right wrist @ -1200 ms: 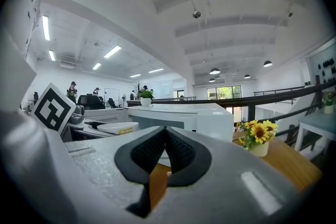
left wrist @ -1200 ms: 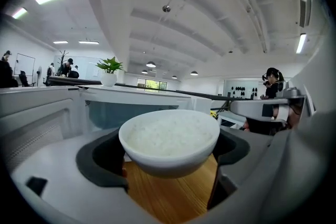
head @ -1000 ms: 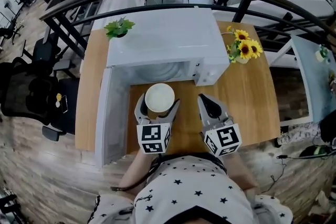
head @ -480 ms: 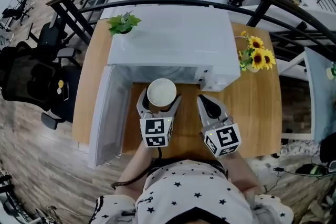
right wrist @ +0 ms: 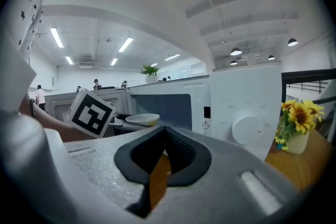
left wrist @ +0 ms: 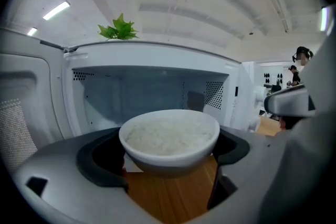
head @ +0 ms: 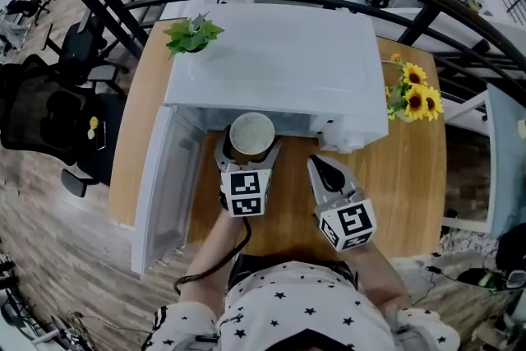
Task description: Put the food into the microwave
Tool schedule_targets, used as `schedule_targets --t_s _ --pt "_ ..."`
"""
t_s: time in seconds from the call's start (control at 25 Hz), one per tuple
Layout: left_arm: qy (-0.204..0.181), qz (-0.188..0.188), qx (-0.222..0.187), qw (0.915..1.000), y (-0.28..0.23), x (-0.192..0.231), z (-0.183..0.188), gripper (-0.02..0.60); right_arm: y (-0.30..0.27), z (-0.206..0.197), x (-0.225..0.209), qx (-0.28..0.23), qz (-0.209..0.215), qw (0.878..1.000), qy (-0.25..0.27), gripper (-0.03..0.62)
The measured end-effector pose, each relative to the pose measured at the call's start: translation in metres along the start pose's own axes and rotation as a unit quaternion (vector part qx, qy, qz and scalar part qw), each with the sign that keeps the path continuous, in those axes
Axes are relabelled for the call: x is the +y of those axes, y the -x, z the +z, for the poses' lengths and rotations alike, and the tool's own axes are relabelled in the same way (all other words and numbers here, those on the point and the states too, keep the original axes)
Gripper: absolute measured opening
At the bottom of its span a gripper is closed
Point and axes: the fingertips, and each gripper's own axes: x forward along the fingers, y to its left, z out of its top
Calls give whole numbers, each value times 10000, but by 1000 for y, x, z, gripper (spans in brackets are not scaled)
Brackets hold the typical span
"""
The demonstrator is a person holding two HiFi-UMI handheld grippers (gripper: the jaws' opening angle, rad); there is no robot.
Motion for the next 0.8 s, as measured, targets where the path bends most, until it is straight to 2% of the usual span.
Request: schedule_targets --t_s 0.36,0.8 --pt "-88 170 160 9997 -42 17 -3 481 -16 -16 -1 226 116 9996 -152 6" --pt "-230 296 426 9984 -80 29 -15 480 -24 -23 -11 285 42 9993 -241 6"
